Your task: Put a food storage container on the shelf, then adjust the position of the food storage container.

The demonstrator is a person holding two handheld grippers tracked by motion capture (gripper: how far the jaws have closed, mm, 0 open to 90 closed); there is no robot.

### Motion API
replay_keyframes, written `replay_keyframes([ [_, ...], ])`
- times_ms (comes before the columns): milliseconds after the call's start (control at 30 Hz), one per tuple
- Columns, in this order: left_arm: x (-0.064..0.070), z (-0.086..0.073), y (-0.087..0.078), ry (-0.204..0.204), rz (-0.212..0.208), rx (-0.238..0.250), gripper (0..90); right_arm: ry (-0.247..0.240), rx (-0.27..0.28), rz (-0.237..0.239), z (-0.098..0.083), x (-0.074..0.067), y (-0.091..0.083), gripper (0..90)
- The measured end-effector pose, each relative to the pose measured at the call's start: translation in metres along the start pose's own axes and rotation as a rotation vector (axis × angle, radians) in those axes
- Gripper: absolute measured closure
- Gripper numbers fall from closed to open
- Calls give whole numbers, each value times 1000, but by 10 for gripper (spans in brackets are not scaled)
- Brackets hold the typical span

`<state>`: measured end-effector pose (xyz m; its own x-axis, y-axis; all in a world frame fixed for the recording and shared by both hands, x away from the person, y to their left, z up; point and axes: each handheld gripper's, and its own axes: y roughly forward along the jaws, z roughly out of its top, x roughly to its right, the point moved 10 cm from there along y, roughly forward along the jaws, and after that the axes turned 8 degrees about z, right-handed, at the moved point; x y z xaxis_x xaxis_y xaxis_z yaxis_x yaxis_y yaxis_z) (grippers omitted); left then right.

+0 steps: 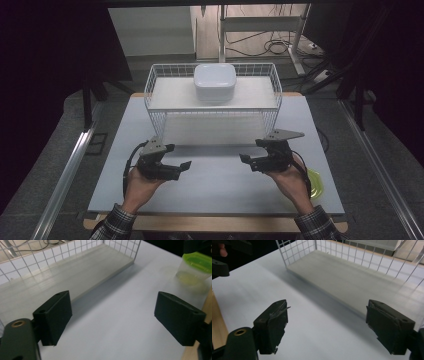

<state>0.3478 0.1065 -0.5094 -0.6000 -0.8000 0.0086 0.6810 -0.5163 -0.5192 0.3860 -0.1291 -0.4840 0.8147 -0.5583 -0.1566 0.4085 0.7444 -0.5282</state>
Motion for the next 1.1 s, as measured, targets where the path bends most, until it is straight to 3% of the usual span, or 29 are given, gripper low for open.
replay_keyframes([
  [100, -1, -15, 5, -9, 2, -25, 97, -7, -6, -2, -10, -3, 0, 160],
  [167, -1, -23, 6, 8, 13, -31, 75, -5, -1, 4, -14, -5, -1, 151],
  [267, 1, -30, 7, 13, 7, -16, 48, 9, 12, 19, -22, -10, -2, 128],
  [333, 2, -36, 7, 1, -4, -12, 35, 18, -1, 21, -30, -14, -1, 128],
  [567, -1, -52, 7, 34, 37, -50, 34, 43, -74, 49, -58, -24, 5, 120],
  [733, -1, -53, 7, 36, 37, -47, 39, 33, -106, 8, -60, -21, 3, 103],
  [900, -3, -55, 7, 34, 41, -51, 42, 29, -88, -14, -55, -21, -3, 79],
  [967, -3, -54, 7, 34, 46, -44, 44, 21, -107, -33, -57, -20, -6, 118],
  [1100, -3, -52, 6, 33, 45, -37, 48, 13, -128, -65, -61, -14, -17, 363],
])
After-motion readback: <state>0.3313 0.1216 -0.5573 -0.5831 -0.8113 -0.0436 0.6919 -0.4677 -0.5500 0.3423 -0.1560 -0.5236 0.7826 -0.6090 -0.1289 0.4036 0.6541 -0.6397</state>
